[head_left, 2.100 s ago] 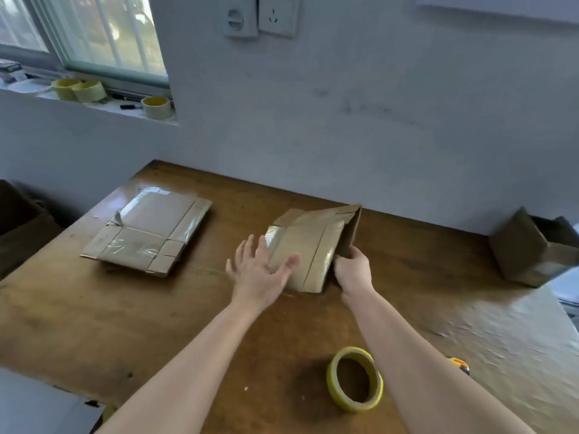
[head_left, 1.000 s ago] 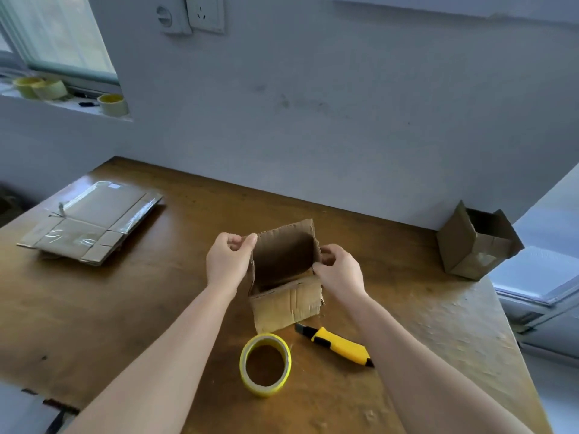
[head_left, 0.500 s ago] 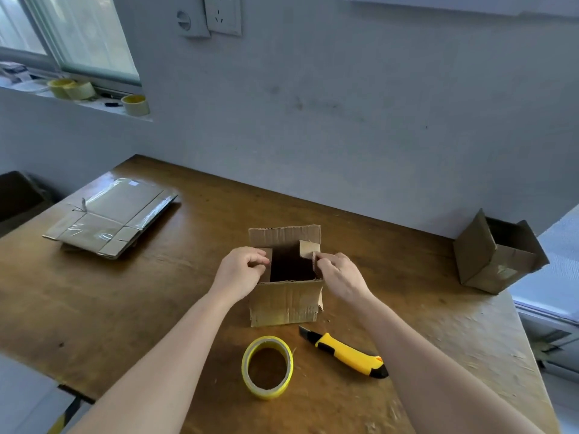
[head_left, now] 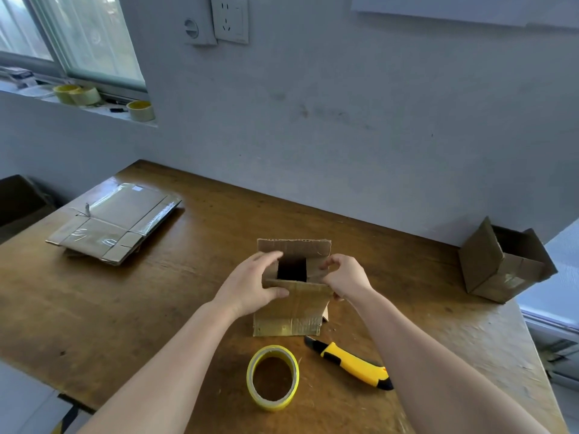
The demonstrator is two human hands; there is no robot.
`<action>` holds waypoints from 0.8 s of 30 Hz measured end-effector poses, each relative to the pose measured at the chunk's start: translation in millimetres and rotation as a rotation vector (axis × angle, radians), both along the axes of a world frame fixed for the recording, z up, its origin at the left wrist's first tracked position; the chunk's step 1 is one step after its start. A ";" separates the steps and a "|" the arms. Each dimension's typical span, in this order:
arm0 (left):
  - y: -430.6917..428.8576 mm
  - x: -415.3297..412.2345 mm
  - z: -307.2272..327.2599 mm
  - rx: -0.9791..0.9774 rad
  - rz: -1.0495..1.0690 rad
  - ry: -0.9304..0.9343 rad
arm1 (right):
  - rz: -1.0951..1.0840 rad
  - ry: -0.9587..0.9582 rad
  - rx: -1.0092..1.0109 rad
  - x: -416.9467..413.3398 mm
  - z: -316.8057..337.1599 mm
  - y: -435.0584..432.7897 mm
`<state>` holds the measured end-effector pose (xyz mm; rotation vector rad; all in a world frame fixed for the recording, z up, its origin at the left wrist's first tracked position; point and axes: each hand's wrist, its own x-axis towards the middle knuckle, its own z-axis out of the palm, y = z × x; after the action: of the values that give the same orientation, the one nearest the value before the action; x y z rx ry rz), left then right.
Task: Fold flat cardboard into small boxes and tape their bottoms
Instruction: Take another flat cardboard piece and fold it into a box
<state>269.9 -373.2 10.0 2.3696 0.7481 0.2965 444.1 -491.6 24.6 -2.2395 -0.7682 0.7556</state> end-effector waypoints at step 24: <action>15.7 -2.3 -30.3 0.347 0.088 -0.159 | 0.411 -0.818 -0.034 -22.9 -3.0 14.9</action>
<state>267.6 -357.5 -20.3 2.5982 0.7764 0.6932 421.2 -476.7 21.6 -2.4379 -1.6364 -0.0296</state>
